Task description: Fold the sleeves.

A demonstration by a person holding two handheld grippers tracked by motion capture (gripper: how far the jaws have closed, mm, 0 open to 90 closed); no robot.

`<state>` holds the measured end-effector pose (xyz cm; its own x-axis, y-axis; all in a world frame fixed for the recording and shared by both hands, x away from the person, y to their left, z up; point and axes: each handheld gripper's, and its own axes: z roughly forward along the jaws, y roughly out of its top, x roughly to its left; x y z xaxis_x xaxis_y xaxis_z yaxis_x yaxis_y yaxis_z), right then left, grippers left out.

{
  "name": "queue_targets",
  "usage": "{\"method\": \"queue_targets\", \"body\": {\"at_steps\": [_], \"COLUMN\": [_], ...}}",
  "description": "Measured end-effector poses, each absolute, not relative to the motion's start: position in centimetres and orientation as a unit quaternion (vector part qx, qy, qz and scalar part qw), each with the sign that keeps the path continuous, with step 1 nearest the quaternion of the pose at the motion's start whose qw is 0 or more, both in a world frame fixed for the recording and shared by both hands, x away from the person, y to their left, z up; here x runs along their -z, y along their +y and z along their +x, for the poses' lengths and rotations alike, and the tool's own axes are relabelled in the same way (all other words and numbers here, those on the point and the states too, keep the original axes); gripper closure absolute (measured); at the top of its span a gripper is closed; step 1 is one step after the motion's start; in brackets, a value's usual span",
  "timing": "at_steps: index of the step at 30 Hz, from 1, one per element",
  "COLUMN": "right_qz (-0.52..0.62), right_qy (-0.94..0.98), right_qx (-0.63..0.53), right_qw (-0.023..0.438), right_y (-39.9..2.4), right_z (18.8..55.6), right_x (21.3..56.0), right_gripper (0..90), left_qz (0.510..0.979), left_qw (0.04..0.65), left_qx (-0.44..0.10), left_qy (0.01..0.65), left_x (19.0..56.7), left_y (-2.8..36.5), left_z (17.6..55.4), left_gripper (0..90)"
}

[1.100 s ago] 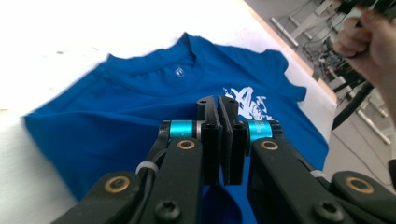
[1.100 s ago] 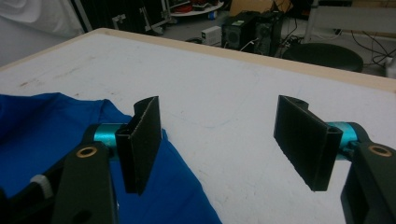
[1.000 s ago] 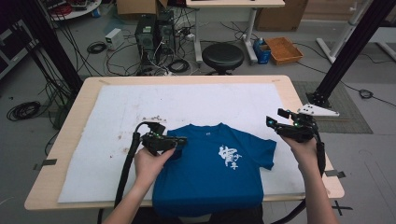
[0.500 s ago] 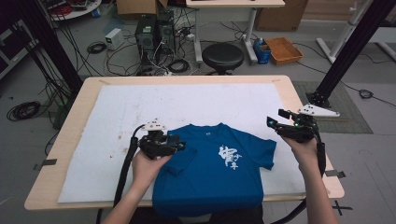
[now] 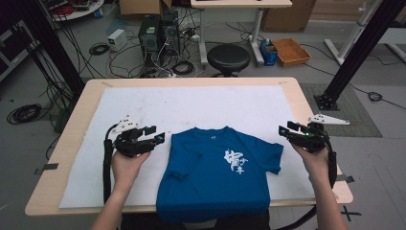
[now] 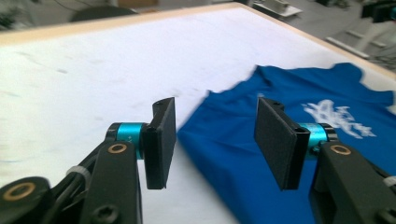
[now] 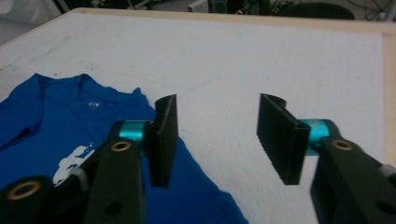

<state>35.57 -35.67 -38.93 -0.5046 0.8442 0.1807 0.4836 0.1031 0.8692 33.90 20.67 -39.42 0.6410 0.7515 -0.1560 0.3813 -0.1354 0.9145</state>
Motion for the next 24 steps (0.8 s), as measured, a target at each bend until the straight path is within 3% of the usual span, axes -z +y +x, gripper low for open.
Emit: {"method": "queue_targets", "body": {"at_steps": [6,10,19,24], "right_qz": [0.513,0.529,0.537,0.521], "right_qy": [0.708,0.717,0.744,0.754], "right_qx": [-0.456,-0.433,-0.382,-0.377], "right_qw": [0.168,0.137,0.114,0.138], "right_y": [-36.5,-36.2,-35.9,-36.1], "right_z": [34.9,35.2,36.3,36.1], "right_x": [41.0,42.6,44.6,44.4], "right_gripper": [66.6,67.5,73.6,89.3], "left_qz": [0.719,0.715,0.715,0.719], "left_qw": [0.538,0.543,0.555,0.556], "left_qx": [-0.189,-0.182,-0.160,-0.154], "left_qy": [0.398,0.400,0.393,0.388], "left_x": [39.1,39.2,39.3,39.2], "left_y": [22.6,23.3,23.2,22.8], "left_z": [33.7,33.9,33.9,33.9], "left_gripper": [47.6,47.8,48.9,48.9]}}
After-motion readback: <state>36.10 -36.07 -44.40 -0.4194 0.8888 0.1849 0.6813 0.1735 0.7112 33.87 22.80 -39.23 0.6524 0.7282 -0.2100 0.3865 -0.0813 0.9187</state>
